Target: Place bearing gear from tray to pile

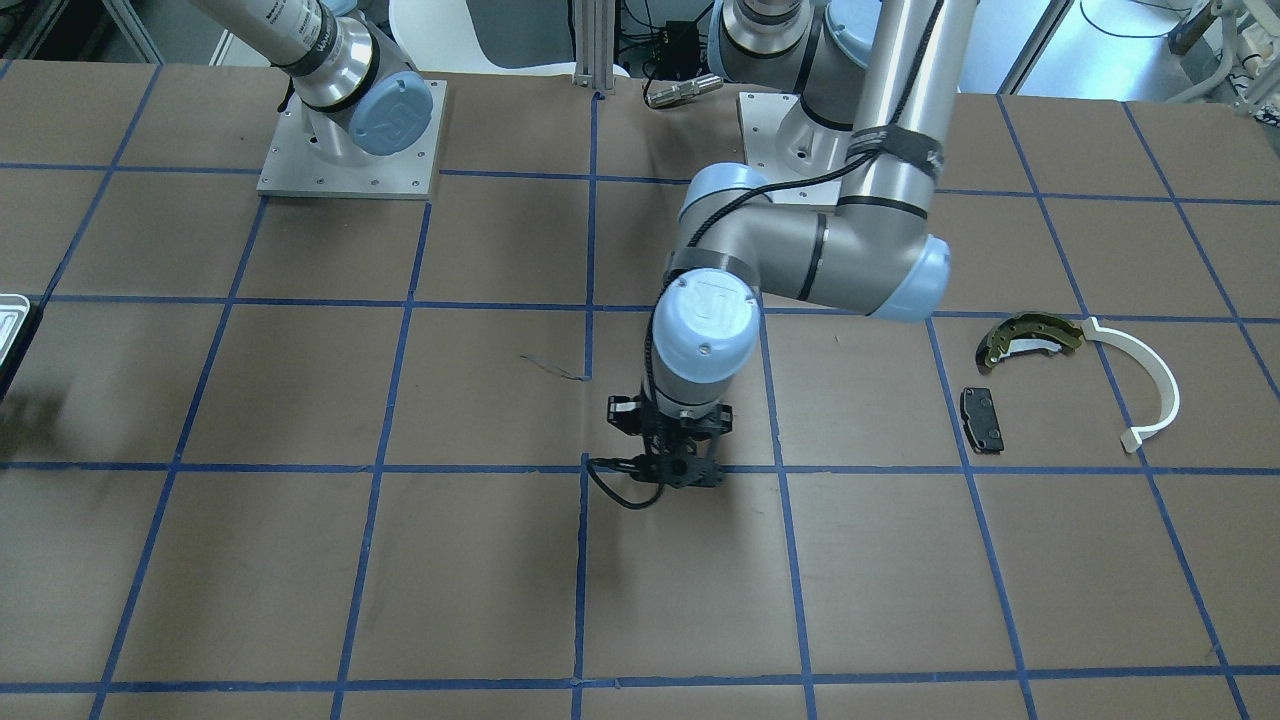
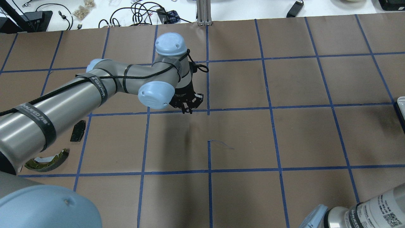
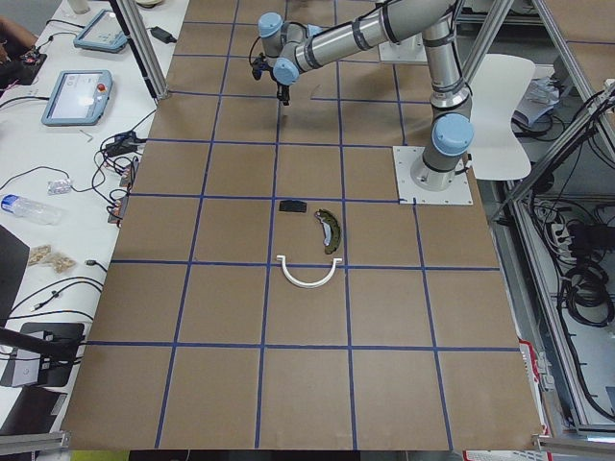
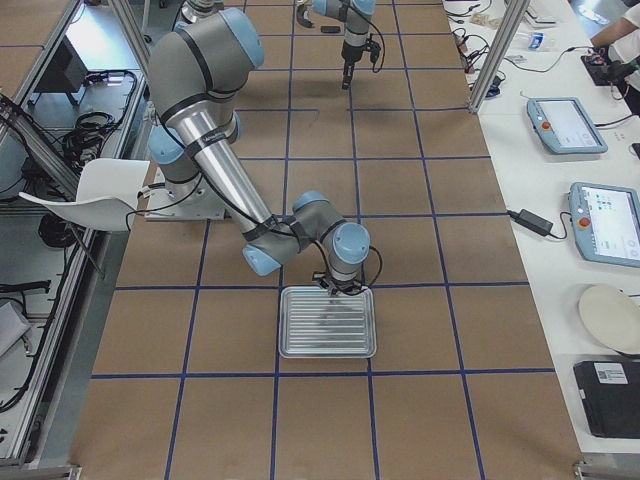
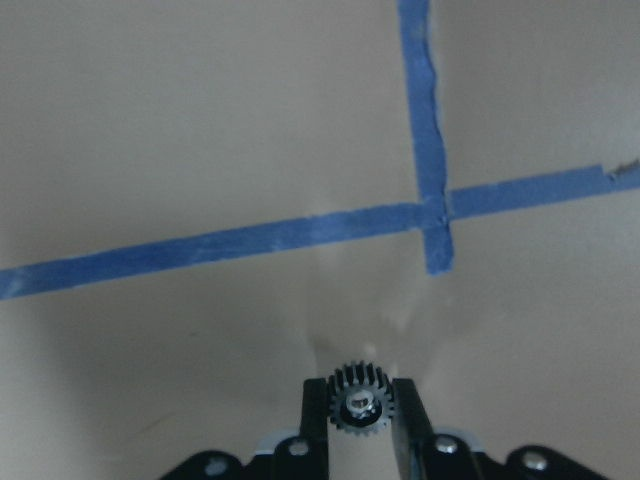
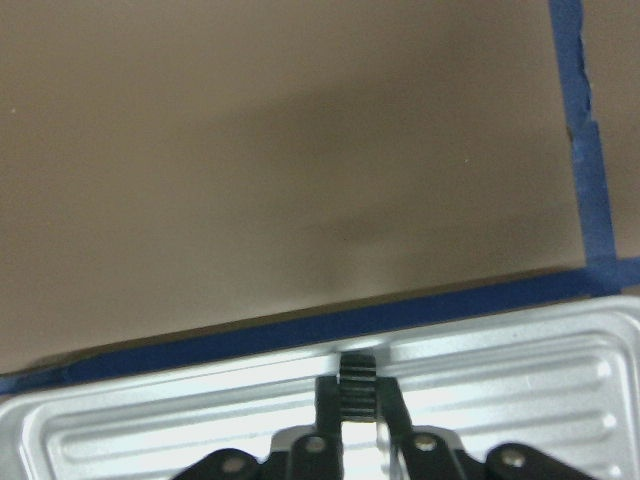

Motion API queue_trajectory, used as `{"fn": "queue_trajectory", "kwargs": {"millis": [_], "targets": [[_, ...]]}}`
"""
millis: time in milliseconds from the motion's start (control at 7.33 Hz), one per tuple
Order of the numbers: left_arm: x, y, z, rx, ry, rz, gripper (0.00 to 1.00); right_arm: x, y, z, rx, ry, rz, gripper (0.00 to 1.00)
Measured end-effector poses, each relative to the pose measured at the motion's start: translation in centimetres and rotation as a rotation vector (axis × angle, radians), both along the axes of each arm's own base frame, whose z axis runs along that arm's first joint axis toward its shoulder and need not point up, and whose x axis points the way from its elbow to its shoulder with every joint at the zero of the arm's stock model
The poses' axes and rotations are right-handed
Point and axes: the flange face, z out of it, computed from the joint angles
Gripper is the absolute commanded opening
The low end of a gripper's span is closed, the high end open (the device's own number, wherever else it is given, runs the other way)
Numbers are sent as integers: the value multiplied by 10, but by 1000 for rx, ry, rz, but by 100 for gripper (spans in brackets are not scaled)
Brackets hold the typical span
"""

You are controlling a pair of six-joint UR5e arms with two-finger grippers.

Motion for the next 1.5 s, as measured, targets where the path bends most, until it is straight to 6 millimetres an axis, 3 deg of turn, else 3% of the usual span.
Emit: {"fn": "queue_trajectory", "kwargs": {"millis": [273,409,545,682,818,1091,1227,1500], "targets": [[95,-37,53,38,-51,6,0,1,0,21,-19,28,-71,0],[153,-47,68,53,-79,-10,0,12,-3,38,-48,31,-131,0],[212,-53,74,66,-88,-9,0,36,-7,52,-90,4,-218,0],[269,-54,74,78,-82,3,0,72,-9,60,-111,-22,-307,0],[324,-52,71,91,-72,16,0,117,-8,65,-120,-26,-386,0],[406,-38,48,124,-86,60,0,223,-9,74,-139,-13,-563,0],[433,-28,30,125,-93,67,0,283,-17,78,-144,-1,-649,0],[453,-10,-2,133,-84,55,0,410,-32,88,-156,0,-787,0]]}}
